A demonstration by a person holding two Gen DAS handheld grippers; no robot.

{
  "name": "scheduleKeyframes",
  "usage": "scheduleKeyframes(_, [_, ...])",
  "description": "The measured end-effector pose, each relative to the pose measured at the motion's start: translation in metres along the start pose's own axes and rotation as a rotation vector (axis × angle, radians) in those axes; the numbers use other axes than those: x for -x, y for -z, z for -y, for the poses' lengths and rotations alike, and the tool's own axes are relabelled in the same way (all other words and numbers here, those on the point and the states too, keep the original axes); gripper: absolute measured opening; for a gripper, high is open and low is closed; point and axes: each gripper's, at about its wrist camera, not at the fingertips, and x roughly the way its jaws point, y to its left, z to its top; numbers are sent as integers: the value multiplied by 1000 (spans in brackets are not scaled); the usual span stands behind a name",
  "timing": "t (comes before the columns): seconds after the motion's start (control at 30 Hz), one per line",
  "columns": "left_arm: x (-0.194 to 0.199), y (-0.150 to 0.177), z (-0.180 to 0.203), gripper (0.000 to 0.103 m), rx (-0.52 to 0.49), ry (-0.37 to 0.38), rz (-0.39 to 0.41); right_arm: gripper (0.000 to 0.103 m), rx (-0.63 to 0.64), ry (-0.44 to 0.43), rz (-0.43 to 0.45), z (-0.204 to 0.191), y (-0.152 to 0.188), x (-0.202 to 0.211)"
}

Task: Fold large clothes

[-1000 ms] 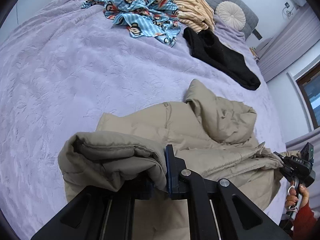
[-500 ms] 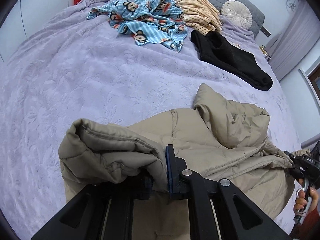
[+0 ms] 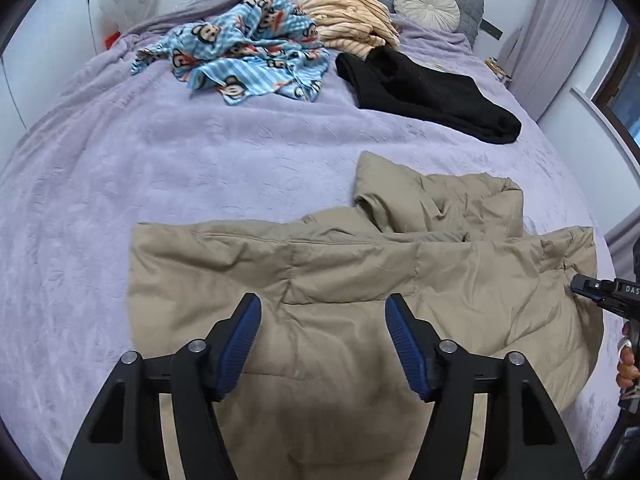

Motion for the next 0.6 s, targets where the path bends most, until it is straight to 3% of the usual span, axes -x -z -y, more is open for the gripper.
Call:
scheduleKeyframes(0.1, [-25, -2, 23, 65, -40, 6, -3, 22, 94, 32, -33, -12, -2, -21])
scheduleKeyframes(0.23, [-59, -7, 39, 65, -68, -76, 16, 21, 177, 92, -32, -20, -12, -52])
scheduleKeyframes(0.37, [-88, -17, 32, 66, -21, -88, 17, 12, 146, 116, -21, -5, -27, -72])
scheduleKeyframes(0.5, [-106, -26, 33, 66, -36, -101, 13, 1, 115, 115, -14, 4, -40, -89])
scheduleKeyframes(0.6, [-107, -33, 32, 66, -60, -106, 8, 0, 105, 114, -14, 5, -48, -90])
